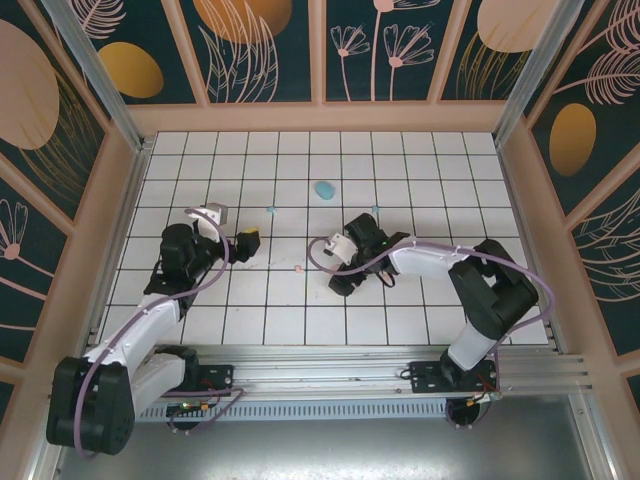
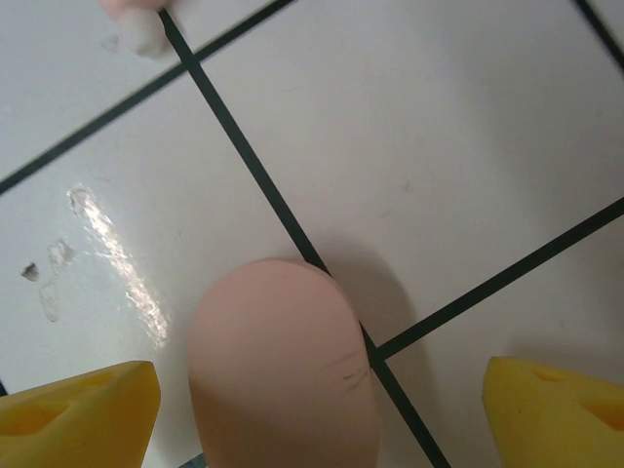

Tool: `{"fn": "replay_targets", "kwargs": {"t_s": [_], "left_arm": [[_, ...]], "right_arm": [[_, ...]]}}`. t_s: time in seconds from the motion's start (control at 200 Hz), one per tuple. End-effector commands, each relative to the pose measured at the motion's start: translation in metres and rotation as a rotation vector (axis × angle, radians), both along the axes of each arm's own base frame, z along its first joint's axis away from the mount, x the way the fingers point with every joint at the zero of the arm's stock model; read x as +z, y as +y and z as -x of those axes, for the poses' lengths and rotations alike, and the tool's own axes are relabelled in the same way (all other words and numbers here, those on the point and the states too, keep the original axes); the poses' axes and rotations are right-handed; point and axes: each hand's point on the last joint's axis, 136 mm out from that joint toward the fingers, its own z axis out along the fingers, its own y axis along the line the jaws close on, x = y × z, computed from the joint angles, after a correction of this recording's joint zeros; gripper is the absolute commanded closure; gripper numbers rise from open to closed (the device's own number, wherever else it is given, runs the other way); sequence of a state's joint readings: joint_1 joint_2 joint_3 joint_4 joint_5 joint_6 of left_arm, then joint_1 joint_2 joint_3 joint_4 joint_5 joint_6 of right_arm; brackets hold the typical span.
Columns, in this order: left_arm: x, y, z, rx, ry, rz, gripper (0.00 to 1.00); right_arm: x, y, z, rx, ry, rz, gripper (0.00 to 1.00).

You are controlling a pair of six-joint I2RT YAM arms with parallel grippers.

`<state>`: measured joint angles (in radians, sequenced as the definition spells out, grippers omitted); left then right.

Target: Insert the wireless bluetooth earbuds into the charging case

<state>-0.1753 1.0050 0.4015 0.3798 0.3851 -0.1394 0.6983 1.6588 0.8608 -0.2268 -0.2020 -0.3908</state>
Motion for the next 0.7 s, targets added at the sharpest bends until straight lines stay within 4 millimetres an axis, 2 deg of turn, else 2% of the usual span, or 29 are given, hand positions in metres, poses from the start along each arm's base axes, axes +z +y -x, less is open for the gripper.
{"fn": "replay_targets", "kwargs": {"t_s": [0.0, 0.12, 0.18, 0.33, 0.425, 0.49, 0.696], "left_arm": [[-0.010, -0.001, 0.010, -0.014, 0.048, 0.000, 0.01], [-0.007, 0.000, 0.013, -0.008, 0.046, 0.007, 0.01], [-0.007, -0.001, 0.015, -0.017, 0.049, 0.004, 0.01], [-0.010, -0.005, 0.020, -0.055, 0.046, -0.018, 0.02], [-0.012, -0.009, 0.026, -0.106, 0.012, -0.046, 0.03], [-0.015, -0.012, 0.030, -0.142, 0.008, -0.076, 0.04], [0.000, -0.021, 0.036, -0.228, -0.048, -0.116, 0.03]], "right_arm": [[-0.016, -0.006, 0.002, 0.000, 0.026, 0.036, 0.14], [-0.018, -0.004, -0.002, 0.000, 0.031, 0.043, 0.20], [-0.018, -0.002, -0.003, 0.008, 0.036, 0.043, 0.26], [-0.017, -0.002, 0.000, 0.045, 0.056, 0.055, 0.50], [-0.013, -0.001, 0.002, 0.065, 0.063, 0.051, 0.61], [-0.010, -0.001, 0.004, 0.074, 0.068, 0.045, 0.64], [0.007, 0.004, 0.009, 0.107, 0.039, -0.018, 0.69]]}}
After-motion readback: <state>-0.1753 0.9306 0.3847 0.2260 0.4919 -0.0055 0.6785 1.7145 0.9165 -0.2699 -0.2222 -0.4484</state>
